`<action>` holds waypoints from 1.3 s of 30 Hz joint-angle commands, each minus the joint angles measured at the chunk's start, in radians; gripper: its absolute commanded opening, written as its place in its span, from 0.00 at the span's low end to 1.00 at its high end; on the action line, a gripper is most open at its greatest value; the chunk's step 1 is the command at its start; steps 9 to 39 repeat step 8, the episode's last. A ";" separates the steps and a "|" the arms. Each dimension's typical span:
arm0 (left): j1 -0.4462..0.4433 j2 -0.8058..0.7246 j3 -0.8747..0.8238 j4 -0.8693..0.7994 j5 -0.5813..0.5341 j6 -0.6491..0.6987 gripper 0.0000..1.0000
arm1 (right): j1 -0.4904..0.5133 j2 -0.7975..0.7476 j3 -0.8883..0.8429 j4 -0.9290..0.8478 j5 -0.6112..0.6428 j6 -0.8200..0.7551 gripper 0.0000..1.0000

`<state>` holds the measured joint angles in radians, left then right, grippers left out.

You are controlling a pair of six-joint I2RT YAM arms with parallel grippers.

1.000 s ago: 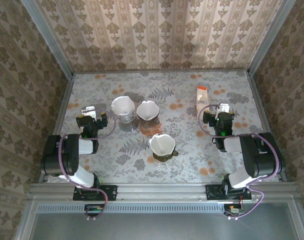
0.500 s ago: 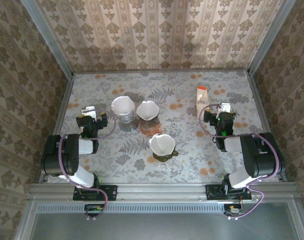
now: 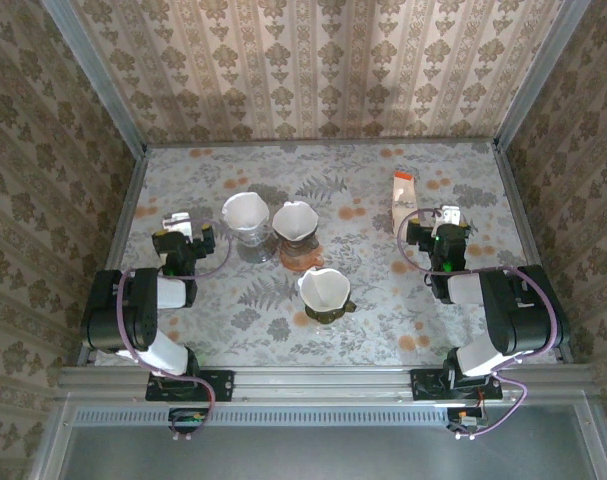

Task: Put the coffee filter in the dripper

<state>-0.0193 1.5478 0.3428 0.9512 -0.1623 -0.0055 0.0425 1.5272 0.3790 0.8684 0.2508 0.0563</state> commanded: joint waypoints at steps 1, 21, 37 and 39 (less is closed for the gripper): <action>-0.005 0.002 0.016 0.020 -0.014 0.016 1.00 | -0.001 0.007 0.011 0.023 0.005 0.019 1.00; -0.005 0.003 0.016 0.019 -0.014 0.016 1.00 | -0.002 0.003 0.006 0.027 0.004 0.019 1.00; -0.005 0.003 0.016 0.019 -0.014 0.016 1.00 | -0.002 0.003 0.006 0.027 0.004 0.019 1.00; -0.005 0.003 0.016 0.019 -0.014 0.016 1.00 | -0.002 0.003 0.006 0.027 0.004 0.019 1.00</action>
